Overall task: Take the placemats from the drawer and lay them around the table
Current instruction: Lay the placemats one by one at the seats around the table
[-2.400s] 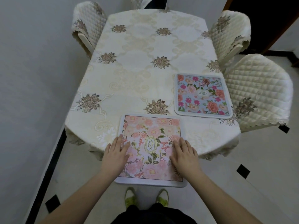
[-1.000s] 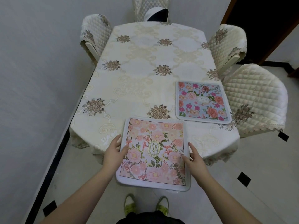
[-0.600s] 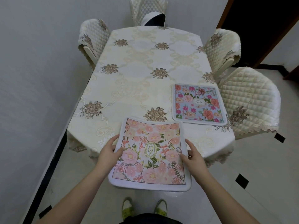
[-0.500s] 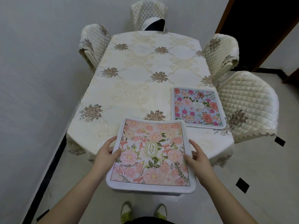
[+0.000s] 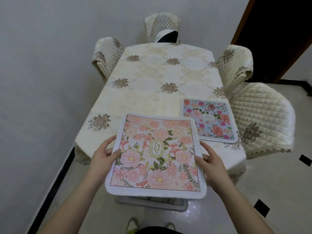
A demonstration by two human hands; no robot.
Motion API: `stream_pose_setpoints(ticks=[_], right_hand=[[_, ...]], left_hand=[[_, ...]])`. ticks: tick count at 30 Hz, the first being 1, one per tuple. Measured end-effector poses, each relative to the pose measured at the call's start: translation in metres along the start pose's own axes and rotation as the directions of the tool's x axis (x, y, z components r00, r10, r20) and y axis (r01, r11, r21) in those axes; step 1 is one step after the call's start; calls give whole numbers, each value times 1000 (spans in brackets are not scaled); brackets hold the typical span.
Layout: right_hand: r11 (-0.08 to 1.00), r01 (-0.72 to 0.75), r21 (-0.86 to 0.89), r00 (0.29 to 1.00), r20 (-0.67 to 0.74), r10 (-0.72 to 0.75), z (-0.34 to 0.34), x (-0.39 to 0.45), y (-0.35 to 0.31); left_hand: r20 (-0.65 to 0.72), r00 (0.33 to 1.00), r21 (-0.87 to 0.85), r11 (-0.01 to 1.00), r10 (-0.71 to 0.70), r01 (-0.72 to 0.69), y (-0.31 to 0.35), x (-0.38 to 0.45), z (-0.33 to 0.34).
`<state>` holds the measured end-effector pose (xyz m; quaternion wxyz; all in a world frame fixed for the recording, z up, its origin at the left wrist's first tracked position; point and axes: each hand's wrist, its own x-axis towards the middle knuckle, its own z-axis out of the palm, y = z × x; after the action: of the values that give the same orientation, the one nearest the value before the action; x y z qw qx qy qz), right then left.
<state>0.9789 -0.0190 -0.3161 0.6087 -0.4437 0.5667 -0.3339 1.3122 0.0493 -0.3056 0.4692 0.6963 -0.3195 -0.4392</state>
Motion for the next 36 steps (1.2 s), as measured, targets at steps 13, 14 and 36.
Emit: stream_pose_setpoints(ticks=[13, 14, 36], right_hand=[[969, 150, -194, 956, 279, -92, 73, 15, -22], [964, 158, -212, 949, 304, -89, 84, 15, -23], [906, 317, -282, 814, 571, -107, 394, -105, 0]], left_hand=[[-254, 965, -104, 994, -72, 47, -19, -47, -71], [-278, 957, -104, 993, -79, 52, -21, -53, -80], [-594, 797, -120, 992, -106, 42, -111, -198, -353]])
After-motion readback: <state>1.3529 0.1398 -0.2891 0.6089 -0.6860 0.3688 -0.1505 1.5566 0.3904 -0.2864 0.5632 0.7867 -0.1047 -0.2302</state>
